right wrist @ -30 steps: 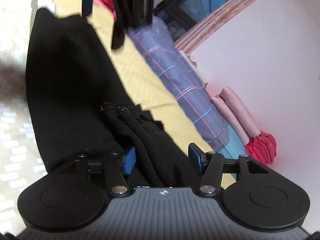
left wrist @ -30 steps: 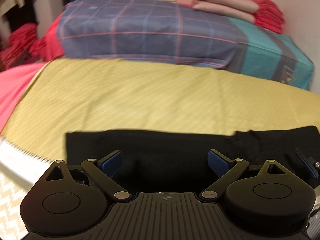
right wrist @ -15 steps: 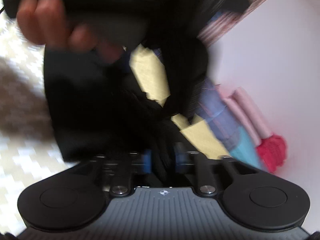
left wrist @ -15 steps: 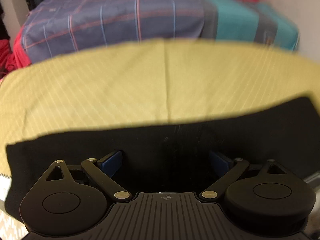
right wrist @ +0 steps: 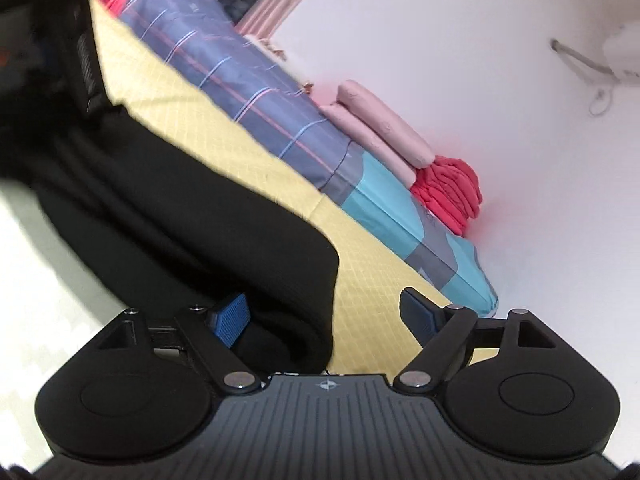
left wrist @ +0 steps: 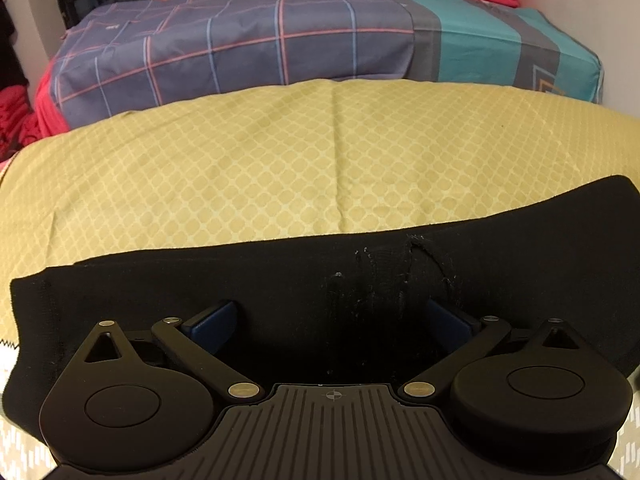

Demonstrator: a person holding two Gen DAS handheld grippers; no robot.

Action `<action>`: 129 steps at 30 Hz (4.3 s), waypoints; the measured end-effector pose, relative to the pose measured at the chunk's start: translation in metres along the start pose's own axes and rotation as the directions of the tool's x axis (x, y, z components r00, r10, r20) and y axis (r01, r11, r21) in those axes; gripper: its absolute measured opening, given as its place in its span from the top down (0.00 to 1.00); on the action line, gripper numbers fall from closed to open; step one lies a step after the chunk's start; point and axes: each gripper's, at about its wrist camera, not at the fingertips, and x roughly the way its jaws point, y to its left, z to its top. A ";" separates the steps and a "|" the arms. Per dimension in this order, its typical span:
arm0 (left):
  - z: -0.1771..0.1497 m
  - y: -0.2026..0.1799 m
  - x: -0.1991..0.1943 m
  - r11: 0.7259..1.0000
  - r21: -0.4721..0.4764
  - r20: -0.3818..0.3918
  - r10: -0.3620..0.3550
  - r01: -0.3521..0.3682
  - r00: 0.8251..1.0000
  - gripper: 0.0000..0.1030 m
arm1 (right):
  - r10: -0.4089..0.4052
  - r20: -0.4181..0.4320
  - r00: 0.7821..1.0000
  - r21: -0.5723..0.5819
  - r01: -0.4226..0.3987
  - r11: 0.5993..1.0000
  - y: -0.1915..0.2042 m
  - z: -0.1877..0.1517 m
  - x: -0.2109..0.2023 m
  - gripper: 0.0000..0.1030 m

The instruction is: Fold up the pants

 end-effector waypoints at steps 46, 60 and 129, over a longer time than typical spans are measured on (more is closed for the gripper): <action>0.002 0.005 0.003 1.000 0.003 -0.014 -0.018 0.018 1.000 0.00 | 0.353 0.071 0.933 0.212 -0.360 0.909 -0.116 0.011 -0.012 0.17; 0.000 0.016 -0.007 0.997 -0.012 -0.022 -0.072 0.072 0.997 0.00 | 0.489 -0.137 0.862 0.545 -0.347 0.763 -0.103 0.030 0.077 0.20; -0.024 0.000 -0.065 0.890 -0.324 0.157 -0.283 0.320 0.946 0.00 | 0.564 0.214 0.797 0.690 -0.532 0.490 -0.163 0.136 0.012 0.81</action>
